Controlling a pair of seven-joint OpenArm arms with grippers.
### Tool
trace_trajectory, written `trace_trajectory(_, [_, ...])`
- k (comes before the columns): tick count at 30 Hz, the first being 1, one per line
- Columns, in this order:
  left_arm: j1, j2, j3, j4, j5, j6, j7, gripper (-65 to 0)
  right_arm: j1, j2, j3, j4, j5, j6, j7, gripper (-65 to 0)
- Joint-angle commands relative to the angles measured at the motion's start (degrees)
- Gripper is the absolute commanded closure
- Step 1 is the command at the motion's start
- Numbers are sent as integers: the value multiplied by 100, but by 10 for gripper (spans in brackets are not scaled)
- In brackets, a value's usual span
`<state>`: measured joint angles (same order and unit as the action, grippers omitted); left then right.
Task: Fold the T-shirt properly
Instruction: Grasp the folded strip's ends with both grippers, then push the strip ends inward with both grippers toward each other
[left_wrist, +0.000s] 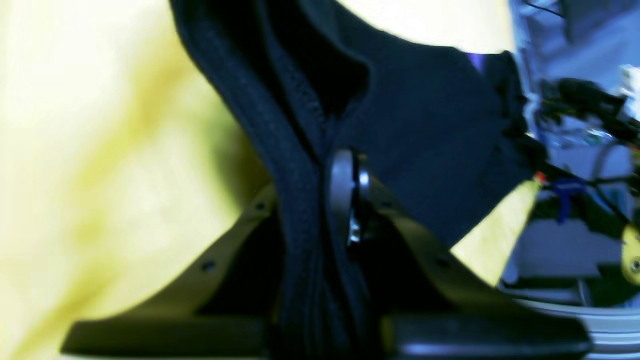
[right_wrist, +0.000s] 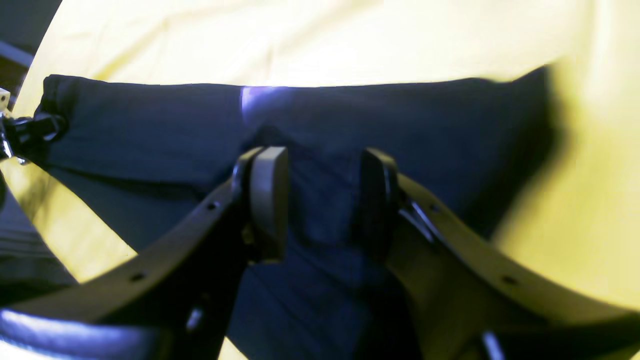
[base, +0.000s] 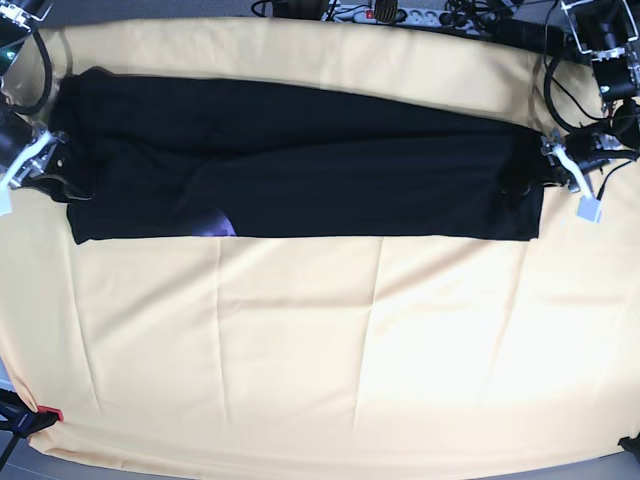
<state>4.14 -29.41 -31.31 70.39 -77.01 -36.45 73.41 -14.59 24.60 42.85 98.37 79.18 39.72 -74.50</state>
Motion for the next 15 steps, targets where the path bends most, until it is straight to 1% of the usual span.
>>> trace_trajectory(1, [-50, -251, -188, 59, -79, 24, -68, 0, 24, 133, 236, 157, 234, 28, -2, -266])
trace_trajectory(5, [-48, -675, -518, 59, -83, 24, -11, 0, -20, 238, 774, 192, 507, 28, -286, -266])
trace_trajectory(7, [-46, -909, -525, 59, -87, 24, 11, 0, -48, 240, 855, 192, 505, 28, -295, -266])
trace_trajectory(9, [-44, -1069, -525, 59, -328, 26, 199, 0, -149, 236, 852, 192, 553, 28, -275, -266])
trace_trajectory(11, [-24, -1141, -525, 59, -799, 26, 638, 0, -245, 195, 852, 190, 582, 28, -282, -266])
trace_trajectory(12, [-20, -1141, -525, 63, -799, 66, 659, 0, -286, 170, 852, 190, 582, 28, -278, -266])
trace_trajectory(15, [-17, -1095, -511, 87, -799, 321, 659, 0, -291, 24, 822, 190, 582, 28, -275, -266])
